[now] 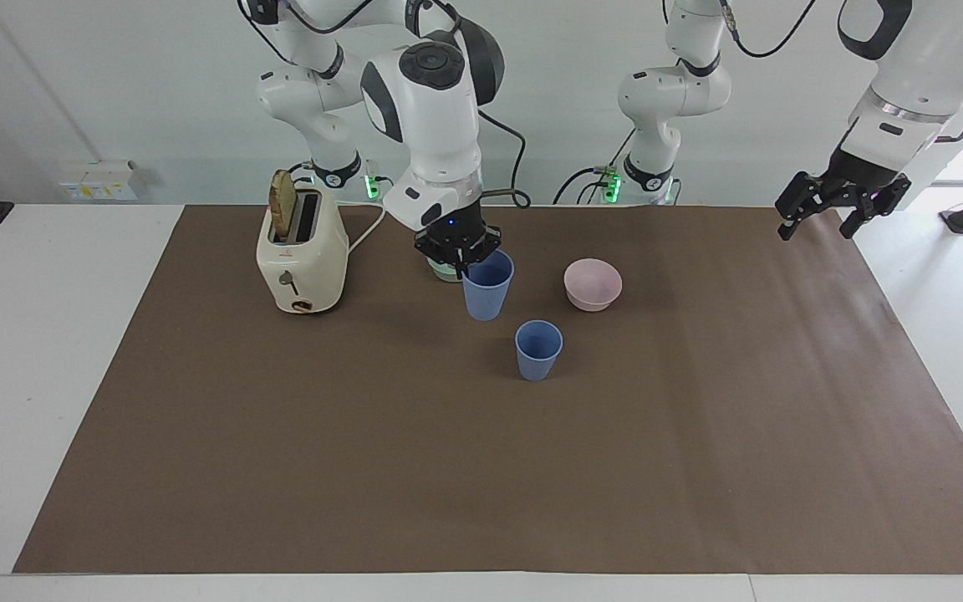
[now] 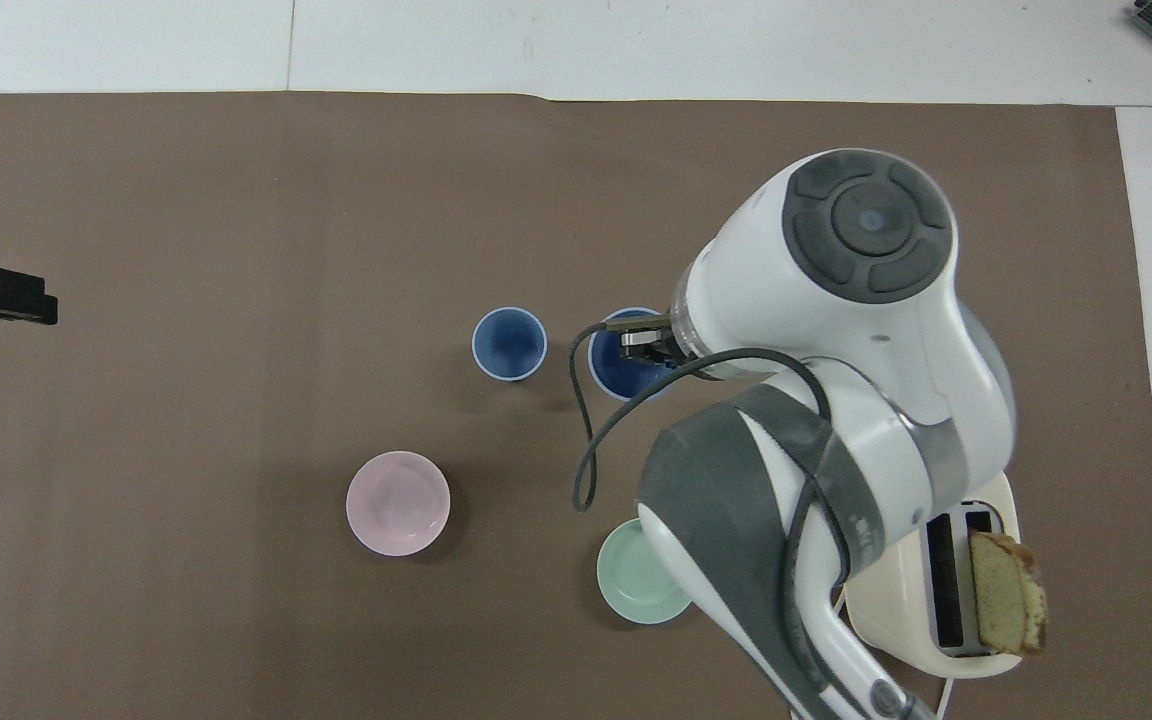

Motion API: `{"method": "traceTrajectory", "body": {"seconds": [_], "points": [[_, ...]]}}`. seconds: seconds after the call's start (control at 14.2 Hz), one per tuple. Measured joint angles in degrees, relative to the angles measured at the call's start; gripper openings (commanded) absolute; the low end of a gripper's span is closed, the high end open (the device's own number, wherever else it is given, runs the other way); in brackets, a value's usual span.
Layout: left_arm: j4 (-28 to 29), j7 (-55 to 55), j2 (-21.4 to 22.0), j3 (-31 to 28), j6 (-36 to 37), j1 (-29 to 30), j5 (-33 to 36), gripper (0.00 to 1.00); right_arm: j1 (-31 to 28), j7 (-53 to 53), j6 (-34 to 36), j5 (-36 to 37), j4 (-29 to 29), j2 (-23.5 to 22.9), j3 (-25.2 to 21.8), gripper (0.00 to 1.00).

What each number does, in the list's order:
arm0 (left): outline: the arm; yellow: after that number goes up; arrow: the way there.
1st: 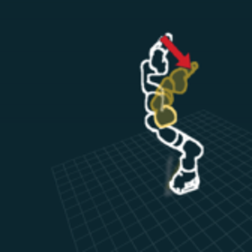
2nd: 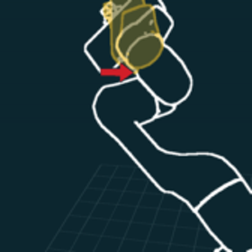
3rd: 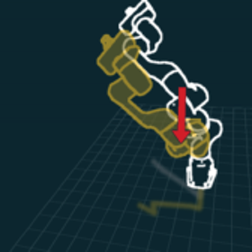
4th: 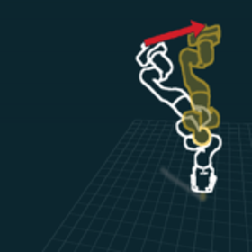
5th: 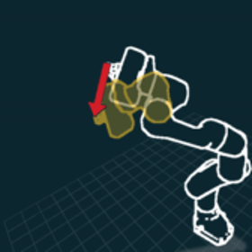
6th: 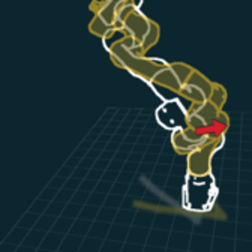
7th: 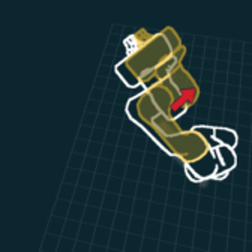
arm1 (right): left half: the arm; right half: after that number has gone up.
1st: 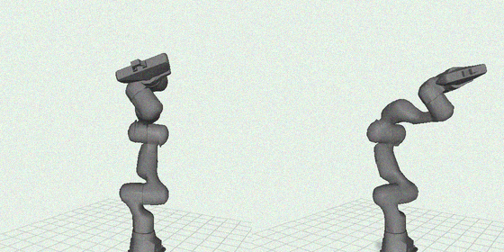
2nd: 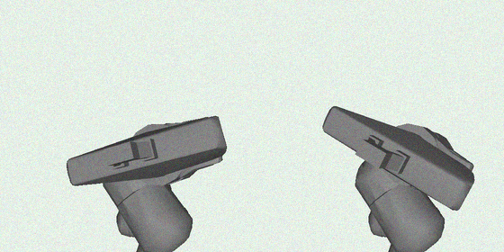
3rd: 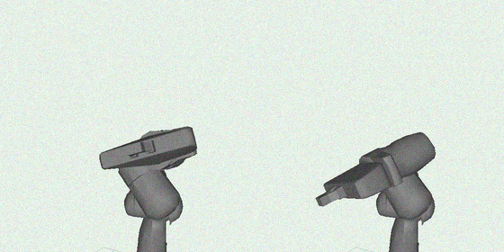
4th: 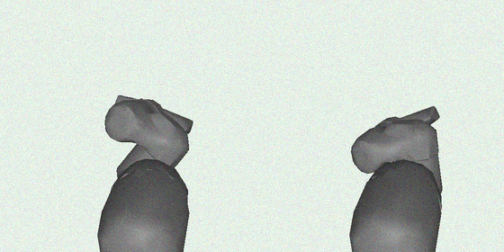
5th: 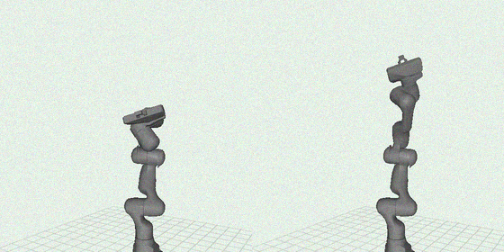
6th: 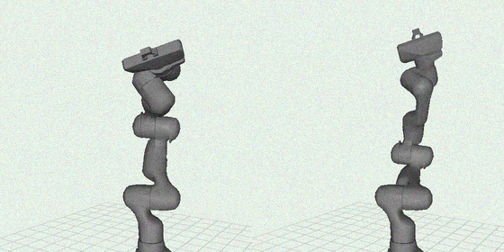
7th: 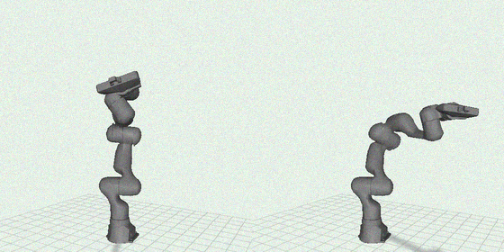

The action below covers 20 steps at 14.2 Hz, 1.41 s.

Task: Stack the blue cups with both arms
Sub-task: 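Lift and carry the blue cup with the right gripper over the first cup, then lower the held cup into the first cup and open the right gripper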

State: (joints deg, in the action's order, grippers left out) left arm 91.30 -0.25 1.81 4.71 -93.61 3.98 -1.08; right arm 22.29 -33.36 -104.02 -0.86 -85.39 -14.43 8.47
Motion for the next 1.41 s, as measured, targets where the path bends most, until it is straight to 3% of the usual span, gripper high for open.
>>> {"method": "traceTrajectory", "body": {"seconds": [0.21, 0.49, 0.71, 1.41], "points": [[0.0, 0.0, 0.0, 0.0, 0.0, 0.0, 0.0, 1.00, 0.8, -1.5, -0.2, 0.0, 3.0, -1.9, 0.0, 0.00], [0.0, 0.0, 0.0, 0.0, 0.0, 0.0, 0.0, 1.00, 4.4, -7.4, -0.7, 0.2, 10.8, -9.8, 0.0, 0.00], [0.0, 0.0, 0.0, 0.0, 0.0, 0.0, 0.0, 1.00, 5.4, -8.7, -2.2, 0.5, 13.2, -13.3, -0.1, 0.00], [0.0, 0.0, 0.0, 0.0, 0.0, 0.0, 0.0, 1.00, 5.9, -9.6, -2.2, 2.2, 14.1, -14.4, -0.2, 0.00]]}}
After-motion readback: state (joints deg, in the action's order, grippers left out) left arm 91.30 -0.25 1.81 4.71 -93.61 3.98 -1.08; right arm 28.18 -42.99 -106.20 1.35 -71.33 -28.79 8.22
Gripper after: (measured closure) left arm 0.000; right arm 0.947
